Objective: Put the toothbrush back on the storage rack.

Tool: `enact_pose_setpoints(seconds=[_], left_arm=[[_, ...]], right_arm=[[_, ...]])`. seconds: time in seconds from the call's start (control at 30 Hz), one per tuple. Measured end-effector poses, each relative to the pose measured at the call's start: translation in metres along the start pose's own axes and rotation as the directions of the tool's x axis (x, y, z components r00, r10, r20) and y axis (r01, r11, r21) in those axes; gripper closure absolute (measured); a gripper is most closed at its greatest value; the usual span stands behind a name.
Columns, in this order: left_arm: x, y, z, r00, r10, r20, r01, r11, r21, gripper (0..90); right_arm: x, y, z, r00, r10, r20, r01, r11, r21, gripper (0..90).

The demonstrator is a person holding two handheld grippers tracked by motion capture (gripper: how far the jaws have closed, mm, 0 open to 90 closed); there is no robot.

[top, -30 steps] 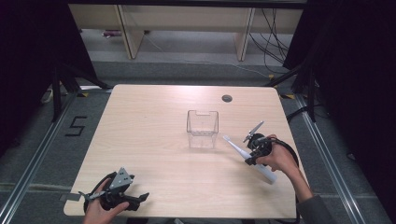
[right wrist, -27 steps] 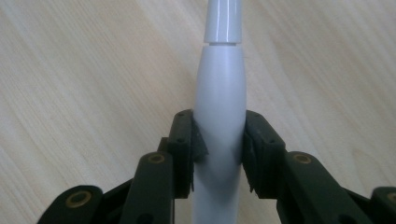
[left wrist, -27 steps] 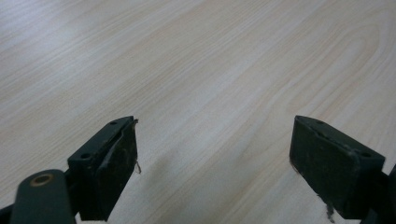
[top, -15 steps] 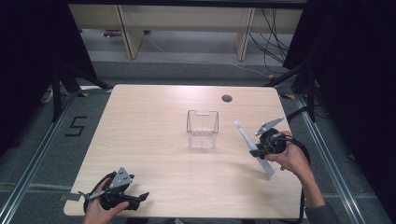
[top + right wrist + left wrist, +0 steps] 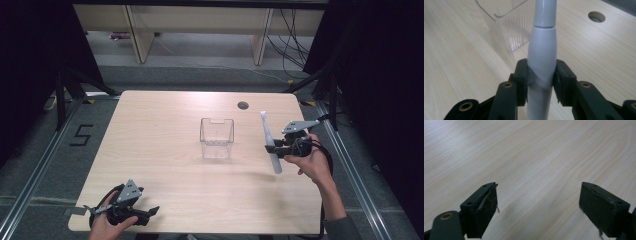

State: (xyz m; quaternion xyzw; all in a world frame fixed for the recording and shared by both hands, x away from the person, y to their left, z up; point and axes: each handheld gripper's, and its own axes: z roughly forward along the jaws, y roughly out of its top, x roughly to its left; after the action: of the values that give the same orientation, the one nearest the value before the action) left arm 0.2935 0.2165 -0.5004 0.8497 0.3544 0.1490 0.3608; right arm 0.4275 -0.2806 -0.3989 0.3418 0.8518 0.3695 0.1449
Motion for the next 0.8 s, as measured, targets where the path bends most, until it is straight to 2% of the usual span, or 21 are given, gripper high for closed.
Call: enact_pose_setpoints(seconds=[0.03, 0.07, 0.1, 0.13, 0.27, 0.3, 0.33, 0.4, 0.43, 0.5, 0.53, 0.7, 0.73, 0.77, 0.8], left_arm=[[-0.001, 0.000, 0.000, 1.0000, -0.002, 0.002, 0.002, 1.0000, -0.002, 14.8], [0.000, 0.000, 0.000, 1.0000, 0.009, -0.003, -0.009, 0.9999, 0.007, 14.9], [0.000, -0.001, -0.001, 1.0000, 0.007, 0.004, -0.007, 1.0000, 0.007, 14.8], [0.001, -0.001, 0.000, 1.0000, 0.005, 0.004, -0.005, 1.0000, 0.001, 14.8], [0.001, 0.001, -0.001, 0.9999, 0.011, -0.002, -0.011, 0.9999, 0.008, 14.8], [0.000, 0.000, 0.000, 1.0000, 0.008, 0.000, -0.008, 0.9999, 0.011, 14.8], [0.000, -0.001, 0.000, 1.0000, 0.008, 0.000, -0.008, 0.9999, 0.011, 14.8], [0.001, 0.000, 0.000, 1.0000, 0.008, -0.001, -0.008, 0.9999, 0.009, 14.9], [0.001, 0.001, -0.001, 0.9999, 0.014, -0.002, -0.014, 0.9998, 0.013, 14.8], [0.001, 0.000, 0.000, 1.0000, 0.009, -0.003, -0.009, 0.9999, 0.009, 14.9], [0.001, -0.001, 0.000, 0.9999, 0.007, 0.011, -0.007, 1.0000, 0.001, 14.8], [0.001, 0.000, 0.000, 1.0000, 0.007, -0.001, -0.007, 1.0000, 0.001, 14.8], [0.001, 0.000, -0.001, 0.9999, 0.012, -0.001, -0.012, 0.9999, 0.004, 14.8], [0.001, 0.000, -0.001, 0.9999, 0.013, 0.001, -0.013, 0.9999, 0.005, 14.8], [0.001, 0.000, -0.001, 0.9999, 0.013, 0.001, -0.013, 0.9999, 0.006, 14.9]], right_arm=[[-0.003, 0.003, -0.001, 0.9998, 0.014, 0.012, -0.013, 0.997, -0.080, 67.2], [-0.003, 0.004, -0.002, 0.9991, 0.041, 0.003, -0.041, 0.995, -0.094, 67.2], [-0.006, 0.006, -0.001, 0.9996, 0.026, 0.005, -0.026, 0.992, -0.126, 67.2], [-0.005, 0.008, -0.002, 0.9987, 0.050, 0.004, -0.049, 0.989, -0.142, 67.2], [-0.006, 0.013, -0.002, 0.9980, 0.061, 0.018, -0.057, 0.985, -0.163, 67.2], [-0.009, 0.016, 0.000, 0.9983, 0.049, 0.030, -0.043, 0.983, -0.178, 67.1], [-0.009, 0.018, 0.001, 0.9978, 0.063, 0.023, -0.058, 0.983, -0.175, 67.2], [-0.009, 0.019, 0.002, 0.9978, 0.062, 0.025, -0.056, 0.982, -0.183, 67.2], [-0.010, 0.021, 0.004, 0.9983, 0.046, 0.035, -0.038, 0.979, -0.198, 67.2], [-0.009, 0.023, 0.007, 0.9976, 0.067, 0.018, -0.062, 0.976, -0.211, 67.2], [-0.009, 0.025, 0.010, 0.9975, 0.071, 0.007, -0.068, 0.975, -0.211, 67.2], [-0.009, 0.030, 0.013, 0.9987, 0.049, 0.015, -0.045, 0.976, -0.212, 67.2], [-0.009, 0.030, 0.013, 0.9987, 0.049, 0.015, -0.045, 0.976, -0.212, 67.2], [-0.007, 0.032, 0.015, 0.9977, 0.067, 0.003, -0.065, 0.973, -0.221, 67.2], [-0.006, 0.033, 0.014, 0.9979, 0.064, 0.008, -0.061, 0.974, -0.220, 67.2]])
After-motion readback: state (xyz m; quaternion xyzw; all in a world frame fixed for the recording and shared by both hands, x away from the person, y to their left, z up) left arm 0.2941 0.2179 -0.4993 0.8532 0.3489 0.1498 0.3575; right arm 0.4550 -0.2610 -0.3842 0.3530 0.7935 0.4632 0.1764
